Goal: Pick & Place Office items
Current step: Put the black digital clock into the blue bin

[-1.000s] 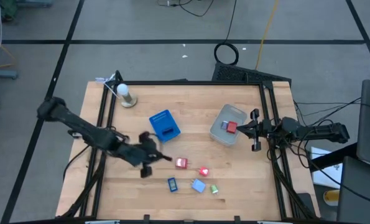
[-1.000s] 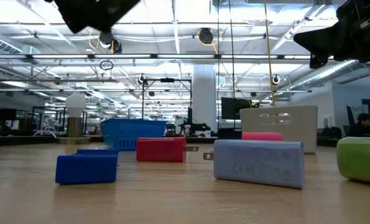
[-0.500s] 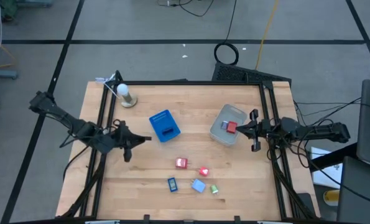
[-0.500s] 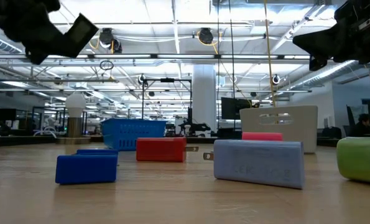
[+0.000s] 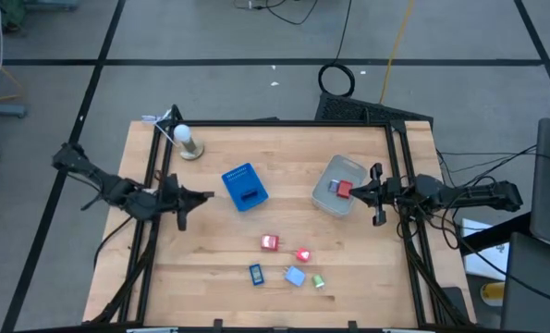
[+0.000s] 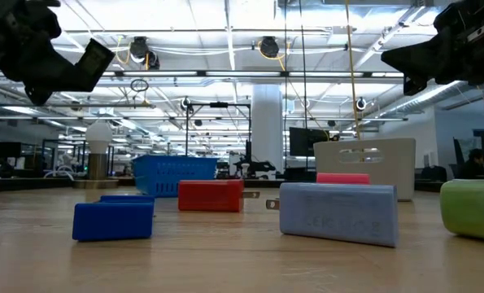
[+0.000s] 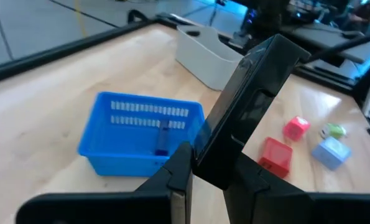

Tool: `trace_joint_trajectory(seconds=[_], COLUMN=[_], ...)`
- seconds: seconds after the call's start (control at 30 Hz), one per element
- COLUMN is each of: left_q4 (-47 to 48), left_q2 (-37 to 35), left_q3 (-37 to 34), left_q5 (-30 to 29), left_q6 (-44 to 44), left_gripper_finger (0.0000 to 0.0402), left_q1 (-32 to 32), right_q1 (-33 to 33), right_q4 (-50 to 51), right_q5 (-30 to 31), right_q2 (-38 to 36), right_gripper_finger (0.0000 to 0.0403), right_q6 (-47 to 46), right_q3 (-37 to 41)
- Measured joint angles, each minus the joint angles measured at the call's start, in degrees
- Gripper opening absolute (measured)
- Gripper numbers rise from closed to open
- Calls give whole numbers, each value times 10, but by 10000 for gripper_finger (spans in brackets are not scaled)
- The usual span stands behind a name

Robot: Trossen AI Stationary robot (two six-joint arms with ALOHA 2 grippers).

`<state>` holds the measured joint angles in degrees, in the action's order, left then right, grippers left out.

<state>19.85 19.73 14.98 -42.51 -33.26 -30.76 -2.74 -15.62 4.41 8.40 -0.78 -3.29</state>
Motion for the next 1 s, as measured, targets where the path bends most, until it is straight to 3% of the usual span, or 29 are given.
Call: trace_joint_trajectory(seconds=[0.27, 0.6, 0.77, 1.0], left_q4=[93, 51, 11, 10], left_q2=[-74, -68, 5, 216], left_q3=[0, 2, 38, 143], left_q5=[4, 9, 44, 152], left_q6=[-50, -84, -58, -2], left_gripper_finger=[53, 53, 53, 53], left_q1=[38, 75, 136, 263], right_q1=[0, 0, 0, 0], right_q4=[0, -3, -8, -8], right_q5=[0, 3, 18, 17], right_q2=[0, 0, 0, 0], right_gripper_finger=[2, 2, 2, 2], right_q6=[1, 6, 10, 8], right_q3=[0, 0, 0, 0])
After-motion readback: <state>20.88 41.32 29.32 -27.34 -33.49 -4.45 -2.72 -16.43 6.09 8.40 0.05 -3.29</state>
